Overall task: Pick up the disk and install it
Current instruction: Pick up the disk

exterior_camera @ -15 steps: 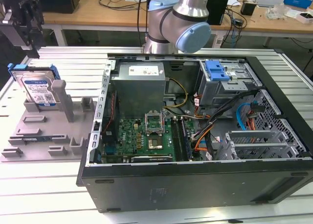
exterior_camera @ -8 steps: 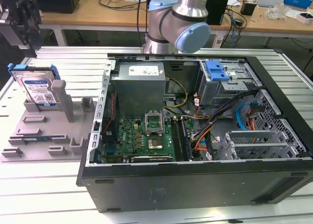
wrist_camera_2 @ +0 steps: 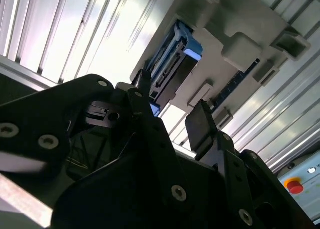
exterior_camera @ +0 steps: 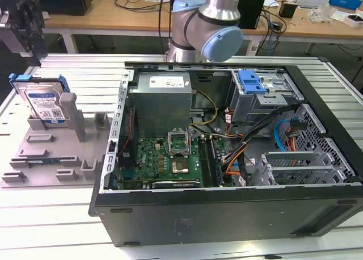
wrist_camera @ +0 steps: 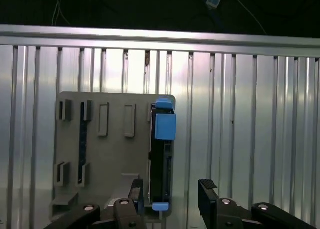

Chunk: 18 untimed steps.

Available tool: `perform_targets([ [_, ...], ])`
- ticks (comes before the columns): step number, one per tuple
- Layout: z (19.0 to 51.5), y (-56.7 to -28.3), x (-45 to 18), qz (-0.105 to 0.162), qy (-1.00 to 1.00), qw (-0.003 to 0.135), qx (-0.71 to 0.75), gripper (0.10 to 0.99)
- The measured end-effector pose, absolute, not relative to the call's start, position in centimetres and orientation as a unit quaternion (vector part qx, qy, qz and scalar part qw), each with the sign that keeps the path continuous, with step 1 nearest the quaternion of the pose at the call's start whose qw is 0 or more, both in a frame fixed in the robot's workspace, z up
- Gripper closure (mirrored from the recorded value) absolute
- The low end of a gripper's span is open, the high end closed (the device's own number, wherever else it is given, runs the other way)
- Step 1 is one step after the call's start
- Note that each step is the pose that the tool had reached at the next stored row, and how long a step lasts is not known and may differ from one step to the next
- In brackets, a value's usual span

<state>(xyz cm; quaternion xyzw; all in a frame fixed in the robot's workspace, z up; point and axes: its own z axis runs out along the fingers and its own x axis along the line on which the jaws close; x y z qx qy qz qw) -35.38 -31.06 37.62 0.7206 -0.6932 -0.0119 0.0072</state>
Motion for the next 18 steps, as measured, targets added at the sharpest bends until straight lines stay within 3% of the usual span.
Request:
perform_targets([
  [18, 35.9, -31.1, -38.7, -0.011, -0.692, 0.007, 0.722, 0.529],
])
